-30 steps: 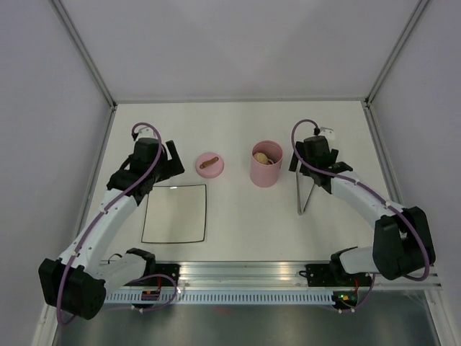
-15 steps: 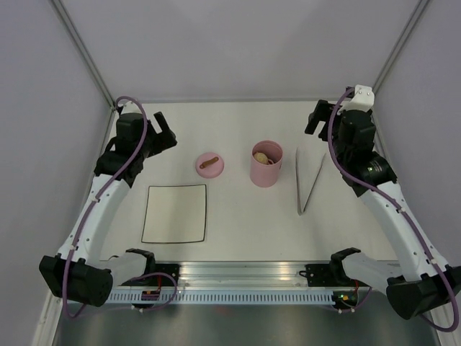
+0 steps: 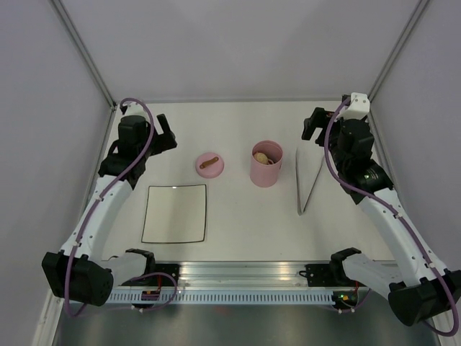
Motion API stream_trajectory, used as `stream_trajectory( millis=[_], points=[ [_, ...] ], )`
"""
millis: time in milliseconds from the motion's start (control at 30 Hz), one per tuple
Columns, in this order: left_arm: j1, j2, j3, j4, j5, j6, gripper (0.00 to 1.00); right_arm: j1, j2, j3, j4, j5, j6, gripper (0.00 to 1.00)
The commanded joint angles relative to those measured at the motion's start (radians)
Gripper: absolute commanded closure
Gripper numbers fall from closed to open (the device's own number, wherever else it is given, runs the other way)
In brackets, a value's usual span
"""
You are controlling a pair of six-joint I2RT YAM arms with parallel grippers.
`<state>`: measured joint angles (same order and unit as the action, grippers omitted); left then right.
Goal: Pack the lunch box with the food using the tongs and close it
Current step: Pick up the box lid from the center of the board.
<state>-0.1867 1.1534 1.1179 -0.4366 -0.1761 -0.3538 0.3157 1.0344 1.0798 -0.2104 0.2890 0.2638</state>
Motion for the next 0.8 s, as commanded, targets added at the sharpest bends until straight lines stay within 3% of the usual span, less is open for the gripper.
stream_trajectory(
  millis=[0, 100, 200, 233, 300, 400, 433, 533, 667, 767],
  points=[
    [0.004, 0.006, 0.003, 0.073, 0.004, 0.058, 0.00, -0.006, 0.001, 0.002, 0.023, -0.042, 0.021, 0.02],
    [0.004, 0.017, -0.007, 0.075, 0.018, 0.064, 0.00, -0.006, 0.003, 0.003, 0.048, -0.098, 0.019, 0.02],
    [0.003, 0.034, -0.021, 0.084, 0.053, 0.065, 0.00, -0.006, 0.038, 0.012, 0.115, -0.285, 0.003, 0.02],
    [0.003, 0.043, -0.023, 0.084, 0.055, 0.065, 0.00, -0.003, 0.055, 0.020, 0.138, -0.413, 0.011, 0.02],
    [0.004, 0.067, -0.017, 0.082, 0.055, 0.067, 0.00, 0.023, 0.139, 0.082, 0.164, -0.470, 0.011, 0.02],
    [0.004, 0.084, -0.012, 0.078, 0.056, 0.059, 0.00, 0.190, 0.312, 0.260, 0.064, -0.392, -0.127, 0.02],
    [0.003, 0.085, -0.012, 0.078, 0.055, 0.055, 0.00, 0.303, 0.356, 0.302, 0.040, -0.348, -0.164, 0.02],
    [0.004, 0.083, -0.017, 0.062, 0.011, 0.047, 0.00, 0.422, 0.505, 0.406, 0.031, -0.321, -0.210, 0.02],
    [0.006, 0.068, -0.039, 0.058, -0.024, 0.033, 0.00, 0.448, 0.633, 0.454, 0.080, -0.358, -0.147, 0.02],
    [-0.003, 0.078, -0.058, 0.107, 0.221, 0.120, 0.00, 0.445, 0.656, 0.471, 0.060, -0.196, -0.023, 0.02]
  ],
)
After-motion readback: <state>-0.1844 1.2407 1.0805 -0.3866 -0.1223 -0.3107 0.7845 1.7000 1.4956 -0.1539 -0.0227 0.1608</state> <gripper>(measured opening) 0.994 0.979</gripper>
